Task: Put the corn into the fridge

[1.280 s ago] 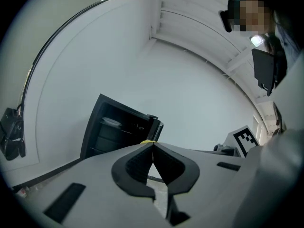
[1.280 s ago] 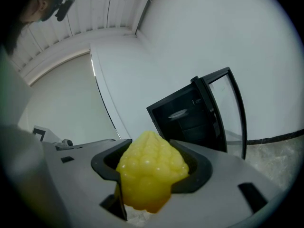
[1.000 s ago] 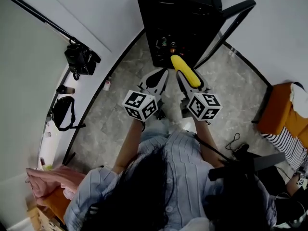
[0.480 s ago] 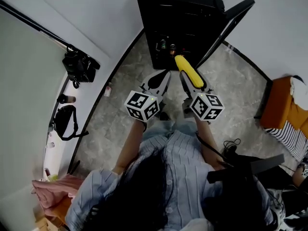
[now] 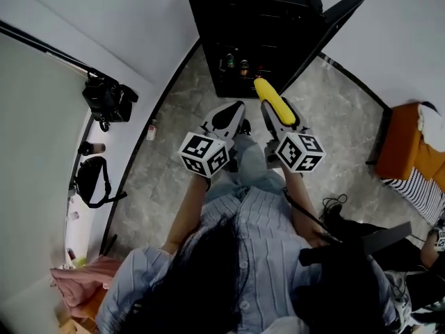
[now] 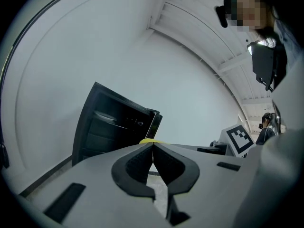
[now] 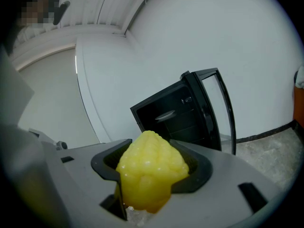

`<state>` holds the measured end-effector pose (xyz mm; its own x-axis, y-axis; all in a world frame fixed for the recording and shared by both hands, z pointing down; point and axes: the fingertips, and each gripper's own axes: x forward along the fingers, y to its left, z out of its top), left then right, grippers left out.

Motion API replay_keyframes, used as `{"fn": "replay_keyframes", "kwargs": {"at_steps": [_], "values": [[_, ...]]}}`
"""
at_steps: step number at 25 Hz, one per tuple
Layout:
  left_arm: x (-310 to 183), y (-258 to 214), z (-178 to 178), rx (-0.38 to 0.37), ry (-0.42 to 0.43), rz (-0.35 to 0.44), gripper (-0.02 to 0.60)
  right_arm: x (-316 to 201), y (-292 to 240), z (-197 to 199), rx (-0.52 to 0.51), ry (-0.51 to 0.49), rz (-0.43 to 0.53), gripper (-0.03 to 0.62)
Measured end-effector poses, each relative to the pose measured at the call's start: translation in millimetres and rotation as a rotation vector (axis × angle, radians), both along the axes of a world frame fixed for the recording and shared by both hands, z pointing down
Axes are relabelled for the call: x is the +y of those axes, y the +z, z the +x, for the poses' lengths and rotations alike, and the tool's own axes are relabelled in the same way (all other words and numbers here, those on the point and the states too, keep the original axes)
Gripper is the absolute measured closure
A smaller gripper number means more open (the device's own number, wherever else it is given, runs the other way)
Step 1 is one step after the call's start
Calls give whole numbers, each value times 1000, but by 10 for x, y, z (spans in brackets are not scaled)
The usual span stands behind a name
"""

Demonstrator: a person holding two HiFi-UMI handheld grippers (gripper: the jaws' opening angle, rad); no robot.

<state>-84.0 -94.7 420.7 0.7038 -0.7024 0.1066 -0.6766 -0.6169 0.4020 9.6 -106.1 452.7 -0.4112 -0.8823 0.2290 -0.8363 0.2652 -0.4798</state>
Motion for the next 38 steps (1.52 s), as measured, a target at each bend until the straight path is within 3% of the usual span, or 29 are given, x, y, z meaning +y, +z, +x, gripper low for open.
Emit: {"fn": "replay_keyframes", "kwargs": {"at_steps": [15,38], "values": [[-536,227,249,-49,66,-19,572,-904,556,178,68,38,-48,336],[-1715,878,183,-111,28,-87,572,-2493,1522,198,113,86,-156,336]]}}
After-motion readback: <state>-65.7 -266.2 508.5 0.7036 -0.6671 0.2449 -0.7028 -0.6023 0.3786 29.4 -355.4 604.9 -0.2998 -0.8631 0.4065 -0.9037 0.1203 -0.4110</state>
